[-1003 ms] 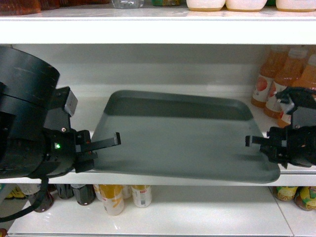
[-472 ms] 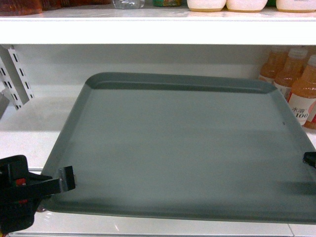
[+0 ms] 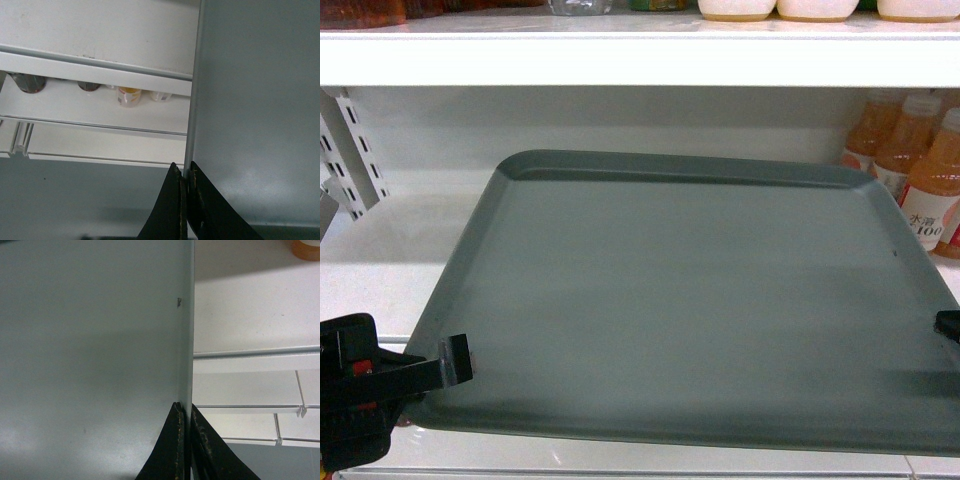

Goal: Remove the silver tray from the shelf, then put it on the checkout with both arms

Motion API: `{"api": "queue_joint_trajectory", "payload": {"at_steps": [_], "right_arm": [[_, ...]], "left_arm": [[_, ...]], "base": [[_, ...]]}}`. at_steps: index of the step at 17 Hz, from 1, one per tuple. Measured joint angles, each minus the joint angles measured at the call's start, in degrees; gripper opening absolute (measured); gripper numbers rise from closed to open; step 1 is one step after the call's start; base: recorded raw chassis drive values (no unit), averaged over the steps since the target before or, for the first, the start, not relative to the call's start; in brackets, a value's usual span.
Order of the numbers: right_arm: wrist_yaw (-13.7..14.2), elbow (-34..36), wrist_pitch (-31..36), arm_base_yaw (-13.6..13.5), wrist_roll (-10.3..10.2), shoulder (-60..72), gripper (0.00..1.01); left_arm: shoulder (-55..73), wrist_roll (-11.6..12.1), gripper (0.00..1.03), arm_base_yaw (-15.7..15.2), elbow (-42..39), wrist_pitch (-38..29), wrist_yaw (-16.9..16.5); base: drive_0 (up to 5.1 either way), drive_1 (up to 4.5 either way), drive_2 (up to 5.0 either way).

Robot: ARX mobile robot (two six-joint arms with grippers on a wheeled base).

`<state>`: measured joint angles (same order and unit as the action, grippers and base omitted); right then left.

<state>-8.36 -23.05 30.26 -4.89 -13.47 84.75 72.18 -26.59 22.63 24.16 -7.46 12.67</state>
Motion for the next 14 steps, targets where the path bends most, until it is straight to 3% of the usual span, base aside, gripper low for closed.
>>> {"api": "queue_joint_trajectory", "payload": {"at_steps": [14], "right_arm": [[0.0,0.0,-0.1,0.0,0.0,0.0,0.03]], "left_arm": [[0.0,0.0,0.03,0.0,0.0,0.0,0.0]], "base": [[0.0,-4.18,4.2]]}}
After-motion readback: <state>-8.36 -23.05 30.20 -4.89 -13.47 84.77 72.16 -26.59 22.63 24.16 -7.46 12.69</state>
